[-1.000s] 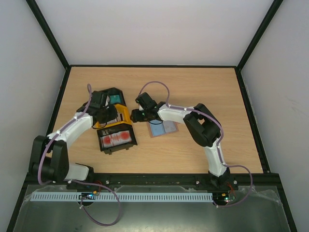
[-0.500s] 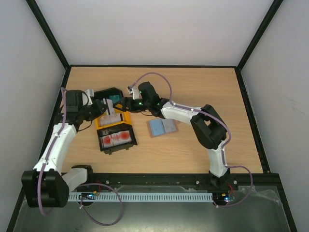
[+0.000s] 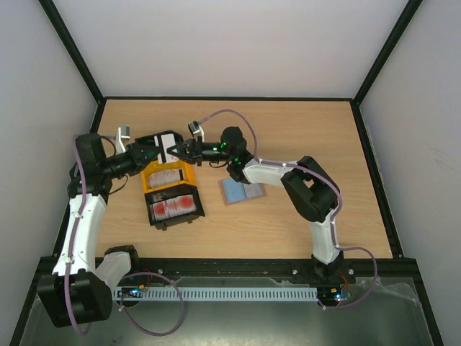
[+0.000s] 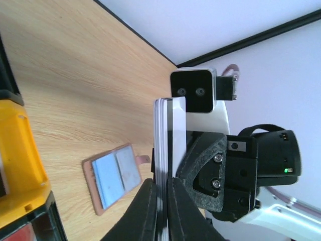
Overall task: Put the credit cards into the card holder
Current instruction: Pick up the credit card from the storage box.
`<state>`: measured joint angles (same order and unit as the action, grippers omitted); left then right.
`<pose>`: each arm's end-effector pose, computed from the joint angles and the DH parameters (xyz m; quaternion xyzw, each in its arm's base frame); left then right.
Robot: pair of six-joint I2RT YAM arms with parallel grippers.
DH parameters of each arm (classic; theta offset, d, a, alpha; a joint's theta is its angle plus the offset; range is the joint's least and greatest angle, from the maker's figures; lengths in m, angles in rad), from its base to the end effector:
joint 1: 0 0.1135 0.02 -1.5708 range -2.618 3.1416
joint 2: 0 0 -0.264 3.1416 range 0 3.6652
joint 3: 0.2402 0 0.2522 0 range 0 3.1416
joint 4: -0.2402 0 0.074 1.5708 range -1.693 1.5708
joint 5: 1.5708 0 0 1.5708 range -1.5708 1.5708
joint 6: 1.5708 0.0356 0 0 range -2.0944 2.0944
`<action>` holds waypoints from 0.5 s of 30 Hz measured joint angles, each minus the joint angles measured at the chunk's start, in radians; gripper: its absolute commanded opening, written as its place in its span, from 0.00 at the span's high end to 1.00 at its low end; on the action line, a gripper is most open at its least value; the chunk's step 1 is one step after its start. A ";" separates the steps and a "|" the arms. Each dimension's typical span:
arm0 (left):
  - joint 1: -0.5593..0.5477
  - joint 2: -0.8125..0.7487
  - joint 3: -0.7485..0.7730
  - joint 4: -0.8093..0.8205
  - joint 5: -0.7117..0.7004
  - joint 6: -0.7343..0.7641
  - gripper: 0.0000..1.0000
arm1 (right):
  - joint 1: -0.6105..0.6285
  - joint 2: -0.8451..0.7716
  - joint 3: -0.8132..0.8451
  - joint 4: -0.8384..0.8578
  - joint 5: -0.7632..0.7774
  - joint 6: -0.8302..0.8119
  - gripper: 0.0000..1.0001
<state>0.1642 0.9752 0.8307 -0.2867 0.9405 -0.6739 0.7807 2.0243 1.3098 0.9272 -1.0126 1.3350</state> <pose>0.2111 0.0058 0.3164 -0.0821 0.7851 -0.4904 0.3692 0.2990 0.3387 0.2552 -0.2127 0.6316 0.7424 0.0686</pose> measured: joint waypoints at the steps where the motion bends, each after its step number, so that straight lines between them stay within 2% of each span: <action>1: 0.005 -0.002 -0.001 0.006 0.014 -0.008 0.86 | -0.002 0.000 -0.011 0.037 -0.001 0.032 0.98; 4: 0.008 -0.013 -0.003 0.014 0.037 -0.021 0.75 | -0.003 0.000 -0.044 0.160 -0.002 0.134 0.98; 11: 0.029 -0.026 -0.023 0.023 0.039 -0.029 0.75 | -0.037 0.000 -0.063 0.316 0.000 0.273 0.98; 15: 0.029 -0.024 -0.041 0.035 0.058 -0.039 0.57 | -0.041 0.000 -0.063 0.349 -0.002 0.304 0.98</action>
<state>0.1932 0.9508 0.7895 -0.2520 0.9981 -0.7128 0.7399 2.0247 1.2472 1.2762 -1.0149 1.6386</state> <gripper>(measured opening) 0.319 0.023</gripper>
